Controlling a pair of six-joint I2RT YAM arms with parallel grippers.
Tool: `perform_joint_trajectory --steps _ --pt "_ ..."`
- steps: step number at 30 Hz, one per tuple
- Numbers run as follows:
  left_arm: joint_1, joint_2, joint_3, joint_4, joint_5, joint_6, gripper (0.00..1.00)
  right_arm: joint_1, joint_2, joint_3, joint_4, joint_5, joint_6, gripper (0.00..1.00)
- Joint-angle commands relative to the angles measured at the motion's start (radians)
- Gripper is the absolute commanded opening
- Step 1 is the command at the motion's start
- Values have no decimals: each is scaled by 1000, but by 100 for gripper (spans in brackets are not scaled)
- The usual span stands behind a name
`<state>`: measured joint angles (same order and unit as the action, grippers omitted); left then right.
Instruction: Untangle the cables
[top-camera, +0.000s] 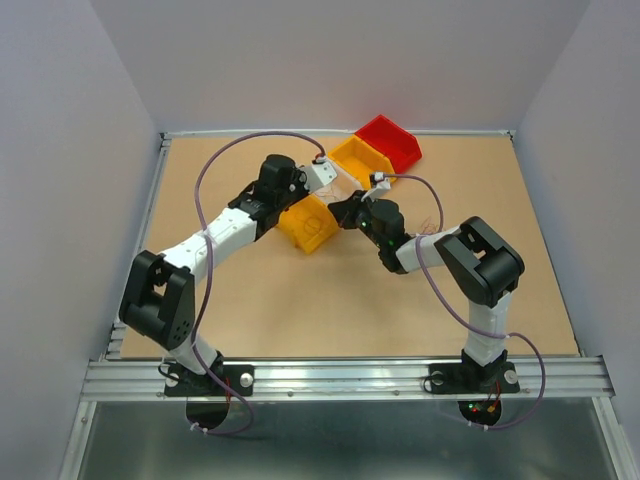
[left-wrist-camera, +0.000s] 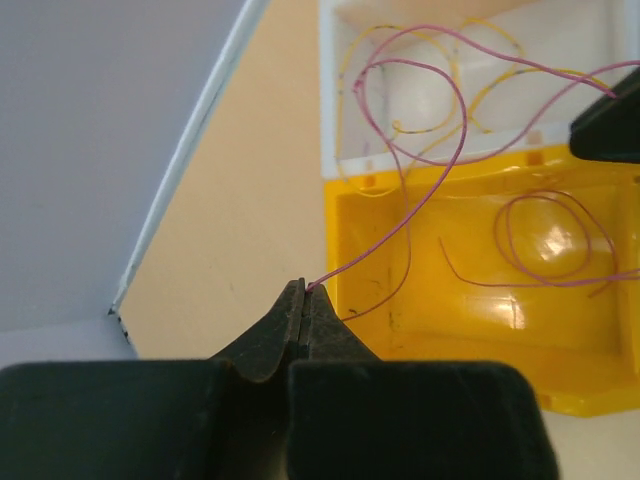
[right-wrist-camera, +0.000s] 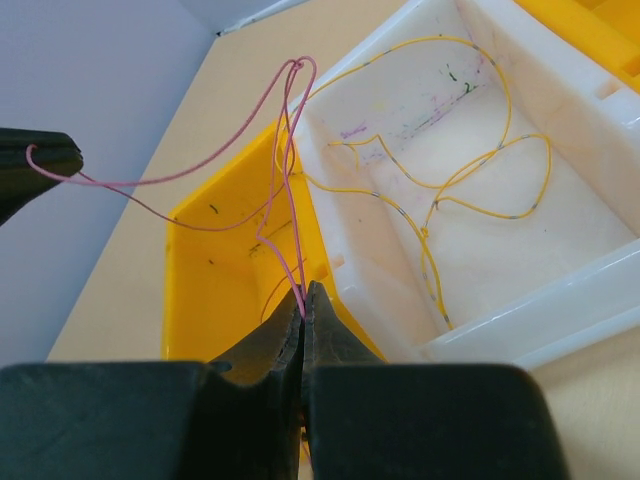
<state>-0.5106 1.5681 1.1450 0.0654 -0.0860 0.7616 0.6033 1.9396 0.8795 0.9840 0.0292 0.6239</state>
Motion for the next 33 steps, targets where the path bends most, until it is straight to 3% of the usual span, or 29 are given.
perform_joint_trajectory --steps 1,10,15,22,24,33 --pt "-16 30 55 -205 95 51 1 -5 -39 13 21 -23 -39 1" --pt "-16 185 160 -407 95 33 0 -5 -27 32 21 -104 -69 1" --pt "-11 217 145 -377 8 30 0 -5 -27 33 21 -106 -72 1" --pt "15 86 108 -282 81 4 34 -5 -13 62 15 -178 -88 0" --pt "17 55 99 -273 130 1 40 -4 1 91 2 -210 -102 1" --pt "32 -8 87 -224 198 -30 48 21 68 263 -224 -290 -199 1"
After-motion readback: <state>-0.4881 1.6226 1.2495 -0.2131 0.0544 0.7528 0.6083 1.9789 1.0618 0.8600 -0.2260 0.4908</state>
